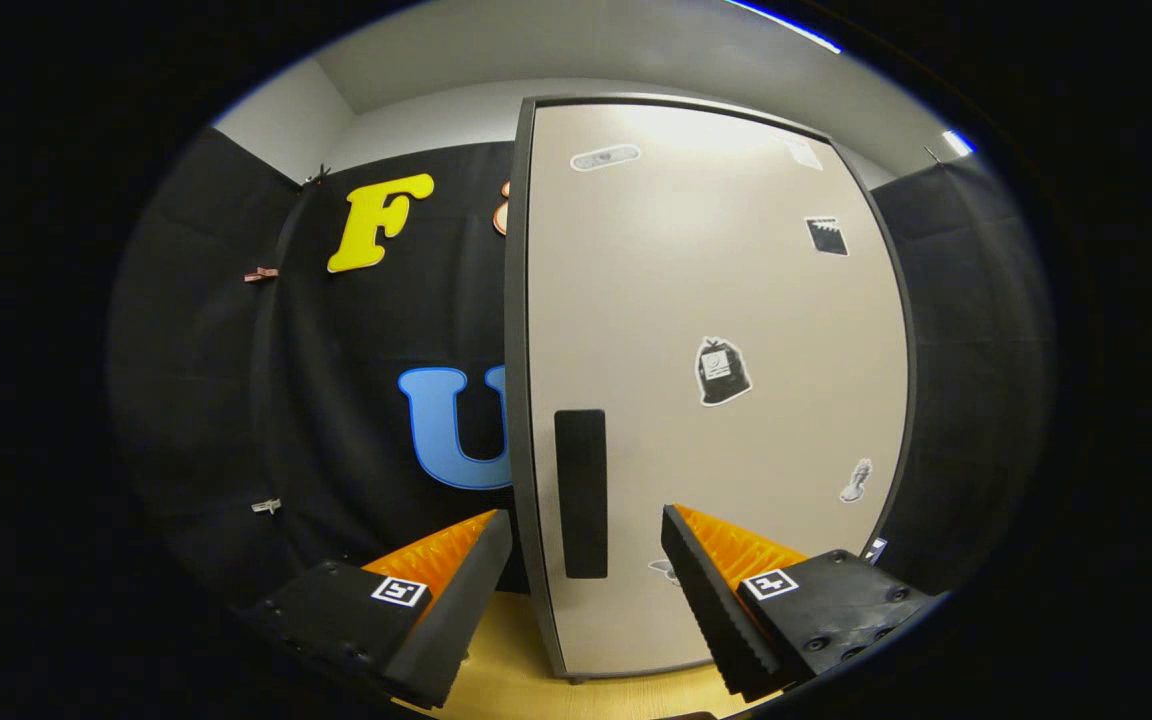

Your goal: Open the shoe cabinet door, grab the shoes and put them into the shoe cabinet, then close the shoe cabinet door.

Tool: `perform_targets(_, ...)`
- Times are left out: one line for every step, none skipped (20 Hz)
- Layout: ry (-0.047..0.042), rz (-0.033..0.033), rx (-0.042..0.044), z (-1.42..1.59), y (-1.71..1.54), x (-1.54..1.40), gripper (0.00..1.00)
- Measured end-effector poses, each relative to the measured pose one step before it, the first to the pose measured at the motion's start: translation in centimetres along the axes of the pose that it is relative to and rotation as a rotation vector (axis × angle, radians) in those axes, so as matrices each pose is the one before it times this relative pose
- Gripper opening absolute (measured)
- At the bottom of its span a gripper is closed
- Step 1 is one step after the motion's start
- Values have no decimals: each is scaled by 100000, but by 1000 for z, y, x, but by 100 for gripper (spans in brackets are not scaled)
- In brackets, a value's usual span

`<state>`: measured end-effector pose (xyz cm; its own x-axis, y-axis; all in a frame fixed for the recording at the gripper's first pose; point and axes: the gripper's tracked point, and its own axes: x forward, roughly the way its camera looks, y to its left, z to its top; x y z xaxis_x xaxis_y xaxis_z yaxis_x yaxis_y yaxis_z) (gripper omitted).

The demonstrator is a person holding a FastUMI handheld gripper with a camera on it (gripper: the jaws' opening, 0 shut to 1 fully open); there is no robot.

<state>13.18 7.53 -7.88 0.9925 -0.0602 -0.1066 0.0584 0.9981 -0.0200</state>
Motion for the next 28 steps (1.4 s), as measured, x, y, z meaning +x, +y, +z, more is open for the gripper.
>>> perform_targets(643,-798,-136,-396,109,952,98)
perform_targets(368,-854,-249,-305,107,835,98)
perform_targets(178,-745,-551,-293,94,774,98)
perform_targets(40,-848,-215,-214,-57,602,98)
perform_targets(91,-642,32,-69,-35,386,98)
perform_targets(-473,-809,278,29,-107,344,96)
perform_targets(-588,-702,242,36,-72,371,95)
perform_targets(-542,-930,-108,108,-157,233,89)
perform_targets(-449,-873,-612,89,-110,210,86)
perform_targets(-140,-702,-687,-32,4,257,85)
perform_targets(-266,-604,-210,61,-63,188,85)
perform_targets(-177,-405,31,77,52,-21,74)
perform_targets(134,-793,-248,62,-127,64,62)
perform_targets(460,-951,-791,-124,-137,-18,51)
perform_targets(426,-919,-517,-167,-189,44,51)
perform_targets(-446,-96,-5,261,74,-108,44)
perform_targets(557,-426,-354,-159,-8,97,37)
perform_targets(-453,-572,-581,82,-11,23,37)
perform_targets(466,-918,-752,-75,-88,40,37)
perform_targets(131,-856,-538,31,-29,2,34)
perform_targets(1051,-386,241,-90,3,33,31)
perform_targets(817,254,884,-103,2,-46,28)
perform_targets(888,659,683,-127,9,-89,28)
perform_targets(370,622,500,75,-63,-119,28)
perform_targets(213,816,558,-41,-53,-193,28)
perform_targets(-160,886,281,55,18,-250,28)
perform_targets(44,858,-176,95,-18,-367,28)
perform_targets(426,946,-519,4,-34,-754,28)
